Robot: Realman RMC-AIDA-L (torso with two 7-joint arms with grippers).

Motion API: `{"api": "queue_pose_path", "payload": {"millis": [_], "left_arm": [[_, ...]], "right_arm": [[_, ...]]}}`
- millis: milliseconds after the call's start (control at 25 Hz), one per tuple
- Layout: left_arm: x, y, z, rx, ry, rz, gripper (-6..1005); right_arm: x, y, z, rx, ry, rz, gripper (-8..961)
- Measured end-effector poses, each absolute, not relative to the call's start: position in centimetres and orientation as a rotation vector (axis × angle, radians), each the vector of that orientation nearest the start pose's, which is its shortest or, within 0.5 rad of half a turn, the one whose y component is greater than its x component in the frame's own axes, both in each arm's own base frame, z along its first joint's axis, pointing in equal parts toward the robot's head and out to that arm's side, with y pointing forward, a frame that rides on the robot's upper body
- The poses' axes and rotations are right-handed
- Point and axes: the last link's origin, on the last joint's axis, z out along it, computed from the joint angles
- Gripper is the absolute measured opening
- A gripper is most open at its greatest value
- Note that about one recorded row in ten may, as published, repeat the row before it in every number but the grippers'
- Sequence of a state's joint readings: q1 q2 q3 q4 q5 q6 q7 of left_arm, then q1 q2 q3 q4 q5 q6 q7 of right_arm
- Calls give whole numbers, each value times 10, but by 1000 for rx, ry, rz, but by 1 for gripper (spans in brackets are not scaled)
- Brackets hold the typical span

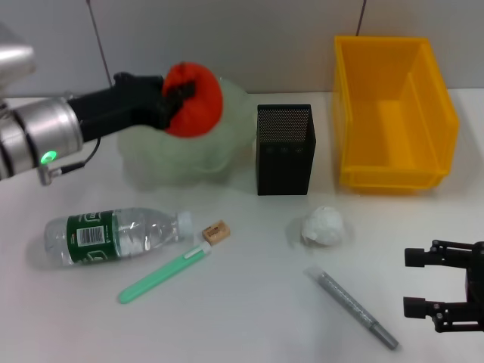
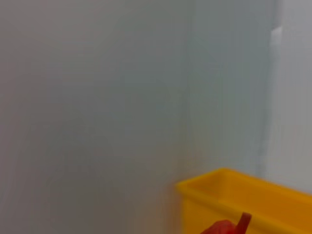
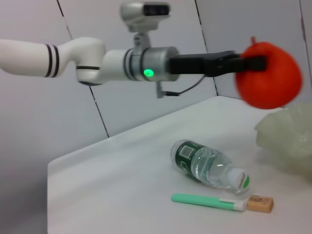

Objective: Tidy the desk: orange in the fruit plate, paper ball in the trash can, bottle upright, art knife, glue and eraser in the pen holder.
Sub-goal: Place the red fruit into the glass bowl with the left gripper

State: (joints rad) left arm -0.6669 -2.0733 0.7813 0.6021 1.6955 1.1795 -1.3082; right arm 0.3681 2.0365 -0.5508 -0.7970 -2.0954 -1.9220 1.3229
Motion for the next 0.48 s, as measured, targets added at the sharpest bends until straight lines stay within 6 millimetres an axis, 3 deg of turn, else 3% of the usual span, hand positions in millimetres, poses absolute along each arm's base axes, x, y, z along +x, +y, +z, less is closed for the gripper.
{"api": "queue_pose_path", "payload": {"millis": [280, 480], "left_arm": [[-210, 453, -8, -2262, -601, -593, 62], [-210, 466, -16, -2204, -641, -511, 65]], "right_arm": [[294, 263, 47, -2833, 561, 749, 787], [293, 264, 46, -2837, 560, 751, 787]]}}
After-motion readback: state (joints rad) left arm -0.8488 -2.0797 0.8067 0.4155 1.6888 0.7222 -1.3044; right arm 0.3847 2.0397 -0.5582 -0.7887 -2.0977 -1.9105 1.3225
